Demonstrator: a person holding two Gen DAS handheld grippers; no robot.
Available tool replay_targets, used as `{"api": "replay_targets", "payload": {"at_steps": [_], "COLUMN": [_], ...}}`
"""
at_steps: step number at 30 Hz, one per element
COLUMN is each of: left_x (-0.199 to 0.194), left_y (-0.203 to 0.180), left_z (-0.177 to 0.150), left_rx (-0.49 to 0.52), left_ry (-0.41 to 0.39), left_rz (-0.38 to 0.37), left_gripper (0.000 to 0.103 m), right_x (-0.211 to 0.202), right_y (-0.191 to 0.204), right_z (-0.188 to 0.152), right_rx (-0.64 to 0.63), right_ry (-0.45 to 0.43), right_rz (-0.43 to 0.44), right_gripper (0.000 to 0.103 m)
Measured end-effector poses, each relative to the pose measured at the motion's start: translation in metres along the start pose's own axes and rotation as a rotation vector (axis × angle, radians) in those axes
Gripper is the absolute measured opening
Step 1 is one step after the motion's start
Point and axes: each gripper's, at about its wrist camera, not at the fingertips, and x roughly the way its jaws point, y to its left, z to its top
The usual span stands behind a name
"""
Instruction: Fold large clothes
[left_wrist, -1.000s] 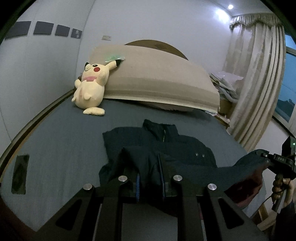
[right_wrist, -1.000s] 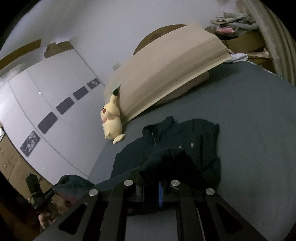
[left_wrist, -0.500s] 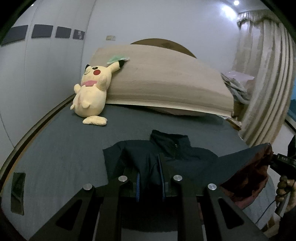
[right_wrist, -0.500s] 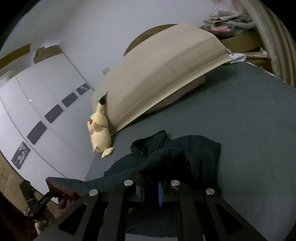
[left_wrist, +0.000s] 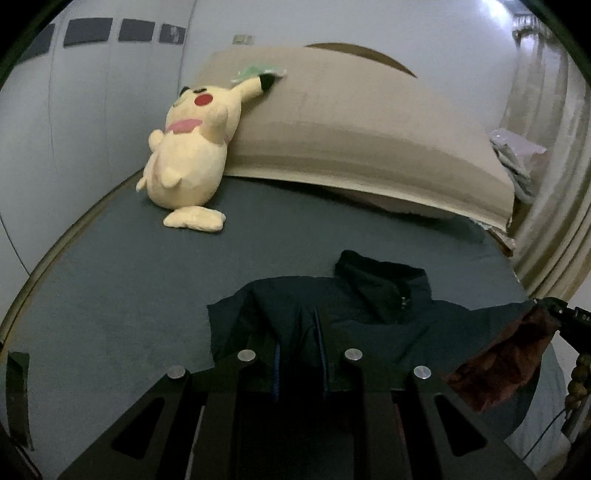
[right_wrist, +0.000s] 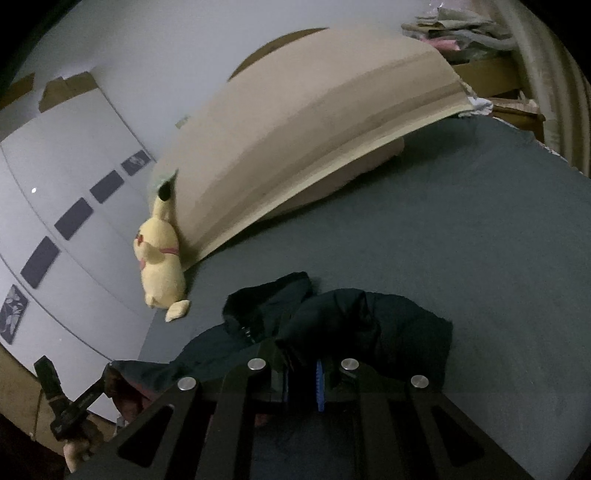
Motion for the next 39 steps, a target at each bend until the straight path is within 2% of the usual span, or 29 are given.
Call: {"api": "replay_targets", "payload": {"at_steps": [11, 24, 27, 31, 35, 39], "left_x": [0.060, 0.118, 0.124, 0.111, 0.103, 0.111], "left_y": [0.004, 0.011, 0.011, 0.006, 0.000, -0.004], "left_z": [0.010, 0.002, 0.000, 0.006, 0.020, 0.027], "left_rx": [0.010, -0.005, 0.000, 0.026, 0.032, 0.034], "left_ry": [0.081, 0.169, 0.178, 0.152, 0.121, 0.120], "left_rz": [0.017, 0.049, 0.053, 0.050, 0.035, 0.055], "left_gripper": [0.016, 0.016, 0.016, 0.016, 0.016, 0.016], "right_x": [0.071, 0.129, 0.135, 0.127, 0.106, 0.110], "right_y": [-0.024, -0.045, -0.048, -0.044, -0.035, -0.030], "right_z": [0.014, 0.012, 0.011, 0.016, 0.032, 0.045], "right_rx": [0.038, 0.056, 0.055, 0.035, -0.008, -0.022], "right_ry": [0.063, 0.141, 0.151, 0.148, 0.117, 0.111], "right_rz": [-0.069, -0.147, -0.154, -0.142, -0.121, -0.143], "right_gripper": [0.010, 0.010, 0.010, 0.010, 0.010, 0.010]}}
